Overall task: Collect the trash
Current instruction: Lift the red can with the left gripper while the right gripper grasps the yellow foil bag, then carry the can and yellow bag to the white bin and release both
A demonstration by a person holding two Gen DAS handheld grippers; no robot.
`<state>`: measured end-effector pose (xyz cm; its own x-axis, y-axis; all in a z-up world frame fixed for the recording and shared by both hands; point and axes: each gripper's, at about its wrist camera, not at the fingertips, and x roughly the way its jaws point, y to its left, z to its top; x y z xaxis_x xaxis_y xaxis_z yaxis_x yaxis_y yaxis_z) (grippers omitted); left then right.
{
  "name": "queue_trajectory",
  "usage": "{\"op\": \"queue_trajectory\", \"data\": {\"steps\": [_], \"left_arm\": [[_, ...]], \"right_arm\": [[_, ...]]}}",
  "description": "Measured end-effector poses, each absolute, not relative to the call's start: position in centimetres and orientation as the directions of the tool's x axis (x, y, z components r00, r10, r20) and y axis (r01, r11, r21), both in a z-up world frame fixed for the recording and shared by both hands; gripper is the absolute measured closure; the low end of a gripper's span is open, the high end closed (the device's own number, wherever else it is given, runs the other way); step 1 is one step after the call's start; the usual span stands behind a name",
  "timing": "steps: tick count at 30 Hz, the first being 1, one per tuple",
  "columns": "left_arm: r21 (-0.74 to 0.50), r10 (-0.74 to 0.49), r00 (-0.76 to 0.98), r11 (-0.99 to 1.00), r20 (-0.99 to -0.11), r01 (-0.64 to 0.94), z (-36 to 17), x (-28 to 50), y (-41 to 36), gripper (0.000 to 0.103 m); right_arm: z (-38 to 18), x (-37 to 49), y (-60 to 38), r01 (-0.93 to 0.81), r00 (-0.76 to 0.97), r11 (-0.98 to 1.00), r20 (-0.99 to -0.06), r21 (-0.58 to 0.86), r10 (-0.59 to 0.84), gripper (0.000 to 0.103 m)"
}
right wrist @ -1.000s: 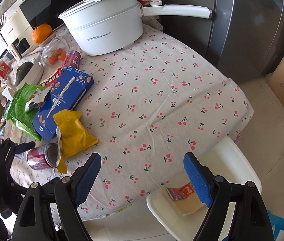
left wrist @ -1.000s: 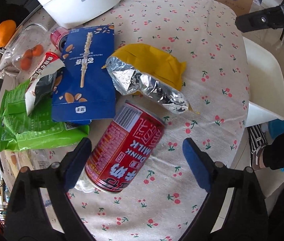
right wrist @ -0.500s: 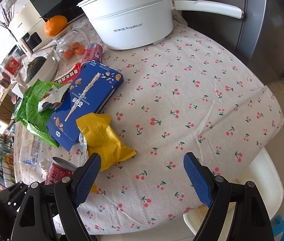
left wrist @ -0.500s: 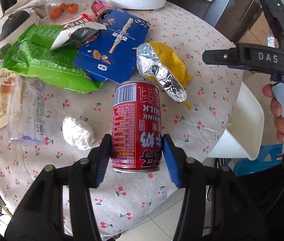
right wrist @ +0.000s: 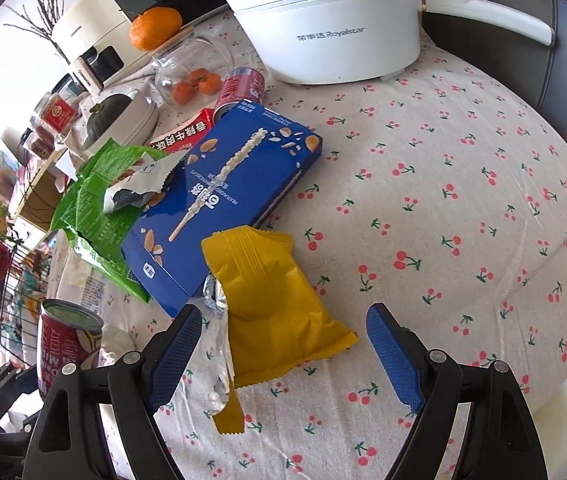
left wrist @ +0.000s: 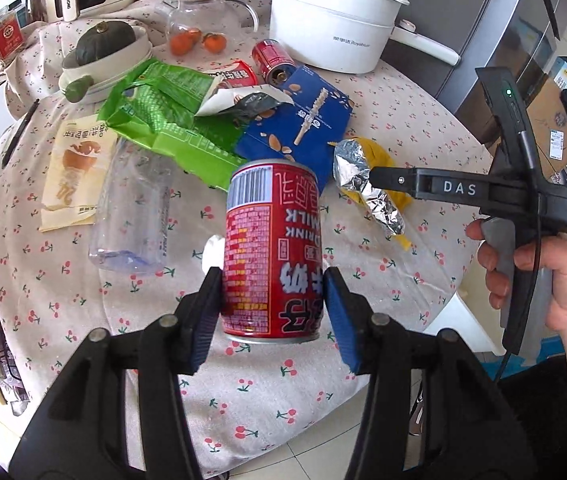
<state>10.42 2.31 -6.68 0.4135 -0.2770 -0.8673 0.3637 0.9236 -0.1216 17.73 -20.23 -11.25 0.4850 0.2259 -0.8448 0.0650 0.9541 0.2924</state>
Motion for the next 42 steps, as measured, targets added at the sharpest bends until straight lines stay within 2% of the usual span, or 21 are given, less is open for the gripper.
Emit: {"op": "queue_trajectory", "data": {"steps": [5, 9, 15, 23, 30, 42], "left_arm": [[-0.123, -0.271, 0.417, 0.929, -0.868, 0.348, -6.7, 10.4, 3.3, 0.050], [-0.128, -0.268, 0.418, 0.934, -0.868, 0.332, -6.6, 10.3, 4.2, 0.050], [-0.134, -0.264, 0.423, 0.941, -0.867, 0.312, -6.7, 10.3, 5.1, 0.050], [-0.148, -0.282, 0.434, 0.937, -0.856, 0.317, -6.2, 10.3, 4.7, 0.050], [-0.163, -0.323, 0.431, 0.916, -0.843, 0.367, -5.3, 10.0, 2.2, 0.050], [-0.221, -0.455, 0.352, 0.813, -0.818, 0.538, -4.2, 7.8, -7.0, 0.050]], "right_arm": [[-12.8, 18.7, -17.9, 0.045, 0.444, 0.981, -0.883, 0.191, 0.152, 0.018], [-13.5, 19.2, -17.0, 0.052, 0.442, 0.989, -0.891, 0.141, 0.104, 0.031], [-13.4, 19.4, -16.2, 0.047, 0.448, 0.993, -0.890, 0.111, 0.078, 0.039], [-11.9, 18.6, -16.6, 0.031, 0.464, 0.993, -0.882, 0.111, 0.084, 0.040], [-9.8, 16.4, -19.0, 0.031, 0.468, 0.986, -0.874, 0.166, 0.133, 0.040], [-6.0, 7.7, -30.4, 0.141, 0.507, 0.976, -0.859, 0.169, 0.075, 0.040]]}}
